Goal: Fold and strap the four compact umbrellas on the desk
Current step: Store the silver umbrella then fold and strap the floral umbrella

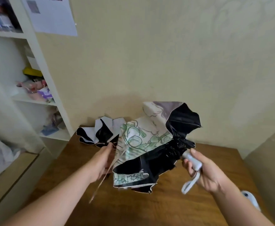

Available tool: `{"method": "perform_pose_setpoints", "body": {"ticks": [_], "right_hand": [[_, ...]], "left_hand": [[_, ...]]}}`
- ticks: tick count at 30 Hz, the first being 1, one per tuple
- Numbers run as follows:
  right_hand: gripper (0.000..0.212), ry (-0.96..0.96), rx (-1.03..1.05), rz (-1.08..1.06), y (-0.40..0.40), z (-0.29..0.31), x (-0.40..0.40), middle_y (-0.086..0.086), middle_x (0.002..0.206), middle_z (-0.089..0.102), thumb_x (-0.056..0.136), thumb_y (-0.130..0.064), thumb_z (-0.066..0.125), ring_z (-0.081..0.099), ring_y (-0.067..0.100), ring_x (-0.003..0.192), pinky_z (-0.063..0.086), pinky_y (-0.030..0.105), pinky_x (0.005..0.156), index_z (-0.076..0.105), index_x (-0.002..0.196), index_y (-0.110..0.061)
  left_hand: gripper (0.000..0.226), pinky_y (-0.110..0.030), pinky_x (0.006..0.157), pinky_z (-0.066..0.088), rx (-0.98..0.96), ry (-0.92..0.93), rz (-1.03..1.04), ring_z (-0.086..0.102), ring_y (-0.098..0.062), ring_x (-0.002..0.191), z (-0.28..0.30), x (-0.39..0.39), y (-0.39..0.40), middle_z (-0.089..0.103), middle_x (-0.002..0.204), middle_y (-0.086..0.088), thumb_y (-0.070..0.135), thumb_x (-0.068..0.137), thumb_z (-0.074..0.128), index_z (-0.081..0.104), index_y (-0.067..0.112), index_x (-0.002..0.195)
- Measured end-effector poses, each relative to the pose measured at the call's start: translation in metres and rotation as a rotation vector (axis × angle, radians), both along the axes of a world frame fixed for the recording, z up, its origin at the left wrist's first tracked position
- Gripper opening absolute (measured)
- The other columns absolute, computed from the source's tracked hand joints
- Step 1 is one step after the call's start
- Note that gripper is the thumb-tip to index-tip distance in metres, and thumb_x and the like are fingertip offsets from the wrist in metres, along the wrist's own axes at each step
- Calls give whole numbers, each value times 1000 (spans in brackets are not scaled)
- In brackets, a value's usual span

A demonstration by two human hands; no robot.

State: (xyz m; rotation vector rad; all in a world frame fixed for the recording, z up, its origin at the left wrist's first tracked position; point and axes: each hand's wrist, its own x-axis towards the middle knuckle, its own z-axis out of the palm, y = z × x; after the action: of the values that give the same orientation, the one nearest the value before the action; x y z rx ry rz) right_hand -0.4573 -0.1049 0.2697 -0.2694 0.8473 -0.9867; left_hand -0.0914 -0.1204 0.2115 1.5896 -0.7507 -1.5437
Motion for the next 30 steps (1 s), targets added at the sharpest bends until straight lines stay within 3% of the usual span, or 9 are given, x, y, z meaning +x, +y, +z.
{"method": "perform_pose_setpoints", "body": {"ticks": [2,4,10,13,16,19,22,25,30], "right_hand": [[86,-29,30,-25,0,-5,-1,20,86,64,27,-8,109,68,18,62,60,24,48,64,100,1],[86,-62,49,-53,2,-10,2,19,87,64,29,-7,109,68,17,62,60,24,49,62,102,-2],[88,-96,35,-134,10,-22,13,16,83,65,25,-6,108,67,14,60,59,21,49,62,101,-4],[92,-114,38,-137,14,-24,17,16,83,64,28,-7,109,68,13,59,59,21,48,61,106,-3],[94,-129,46,-133,19,-25,19,14,79,62,29,-8,109,66,12,57,59,21,47,60,108,2],[96,-137,38,-146,21,-23,20,14,81,60,27,-10,110,66,14,57,59,22,47,60,108,3],[106,-127,12,-181,19,-26,18,17,89,63,26,-20,110,69,16,62,61,25,50,60,117,0],[114,-67,-14,-191,17,-31,15,20,91,65,23,-25,109,70,19,66,63,27,55,61,123,-1],[103,59,-47,-40,10,-47,7,23,93,64,39,-6,107,68,22,67,62,26,54,61,131,0]], "left_hand": [[51,-49,95,57,-40,79,-6,74,-24,106,-3,7,3,77,115,-4,61,100,51,57,23,133],[52,-50,106,52,-122,4,-61,69,-21,117,3,13,4,73,123,0,65,96,52,60,26,130],[13,-38,93,59,-265,-249,-348,69,-14,103,29,19,-1,68,109,5,47,103,59,69,38,104],[19,-24,92,53,-387,-375,-436,63,3,100,37,12,-11,65,113,15,38,104,59,65,43,121],[34,-23,94,54,-448,-401,-501,62,7,103,41,-1,-18,62,123,20,35,105,59,58,39,138],[25,-19,86,52,-460,-432,-506,63,4,102,36,-11,-20,62,117,21,44,103,59,65,33,125],[20,-20,85,50,-400,-311,-497,66,5,95,29,-13,-22,72,104,17,46,103,59,71,33,110],[25,-28,90,50,-328,-255,-448,67,-7,101,20,-8,-28,73,100,12,51,101,59,73,31,104],[26,-32,97,45,-243,-277,-364,58,-5,115,18,0,-43,65,120,16,55,104,51,65,37,116]]}}
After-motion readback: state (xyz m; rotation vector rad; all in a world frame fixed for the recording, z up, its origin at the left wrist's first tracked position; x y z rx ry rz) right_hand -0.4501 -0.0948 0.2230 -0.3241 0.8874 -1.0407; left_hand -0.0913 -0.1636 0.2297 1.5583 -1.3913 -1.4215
